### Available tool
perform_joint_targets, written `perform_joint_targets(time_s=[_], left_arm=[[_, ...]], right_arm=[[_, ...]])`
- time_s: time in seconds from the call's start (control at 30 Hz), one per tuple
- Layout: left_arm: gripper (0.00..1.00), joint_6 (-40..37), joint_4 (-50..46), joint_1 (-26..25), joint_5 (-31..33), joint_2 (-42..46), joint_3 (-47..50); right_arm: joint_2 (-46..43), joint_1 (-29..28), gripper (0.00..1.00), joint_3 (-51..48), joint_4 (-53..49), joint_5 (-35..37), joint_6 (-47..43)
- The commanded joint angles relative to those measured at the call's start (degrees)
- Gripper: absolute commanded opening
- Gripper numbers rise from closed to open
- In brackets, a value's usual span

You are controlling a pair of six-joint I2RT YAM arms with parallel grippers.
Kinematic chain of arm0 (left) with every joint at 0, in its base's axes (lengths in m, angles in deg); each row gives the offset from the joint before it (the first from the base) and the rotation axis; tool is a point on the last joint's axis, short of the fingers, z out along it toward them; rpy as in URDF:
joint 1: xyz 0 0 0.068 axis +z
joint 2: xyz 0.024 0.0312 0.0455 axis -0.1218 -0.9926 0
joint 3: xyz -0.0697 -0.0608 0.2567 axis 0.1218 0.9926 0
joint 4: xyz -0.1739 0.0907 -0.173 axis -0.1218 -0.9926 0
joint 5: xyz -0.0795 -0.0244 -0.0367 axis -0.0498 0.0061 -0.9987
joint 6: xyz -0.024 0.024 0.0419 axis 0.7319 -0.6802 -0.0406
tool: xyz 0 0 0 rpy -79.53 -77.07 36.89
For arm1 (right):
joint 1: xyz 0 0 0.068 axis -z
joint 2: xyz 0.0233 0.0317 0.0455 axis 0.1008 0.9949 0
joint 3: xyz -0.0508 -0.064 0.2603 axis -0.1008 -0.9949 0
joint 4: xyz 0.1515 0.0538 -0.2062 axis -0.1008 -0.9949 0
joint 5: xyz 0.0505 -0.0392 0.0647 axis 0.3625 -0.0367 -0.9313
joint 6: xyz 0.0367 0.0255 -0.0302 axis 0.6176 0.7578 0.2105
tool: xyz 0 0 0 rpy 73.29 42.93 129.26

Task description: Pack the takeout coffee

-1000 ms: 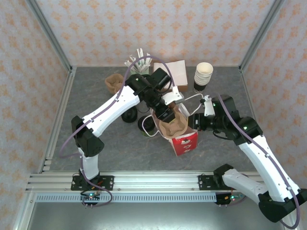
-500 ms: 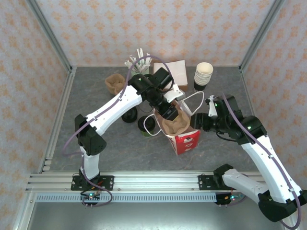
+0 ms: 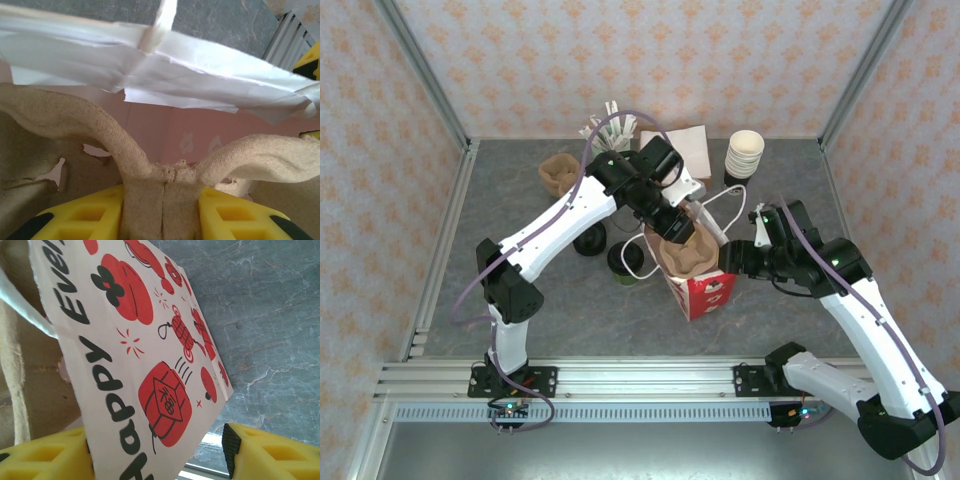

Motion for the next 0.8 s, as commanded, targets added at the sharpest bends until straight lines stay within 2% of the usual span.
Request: perform_joint_targets(time_s=[0.0, 0.47, 0.6, 0.77], left_arm=[[0.35, 3.6, 3.04, 0.09, 1.06, -0.27, -2.14], [0.35, 5.11, 3.18, 0.11, 5.19, -0.44, -2.62], [0.35, 5.26, 2.9, 0.11, 6.47, -0.8, -3.0], [0.35, 4.68, 4.2, -0.15, 6.03, -0.15, -1.58]], right_arm=[[0.66, -0.33, 0.66, -0.22, -2.68, 0.02, -1.04], [-0.11, -0.31, 0.65, 0.19, -7.7, -5.32, -8.11], [-1.58, -0.39, 0.65, 0.47, -7.2, -8.85, -8.36], [-1.88, -0.36, 0.65, 1.52, -6.84, -7.64, -7.67]])
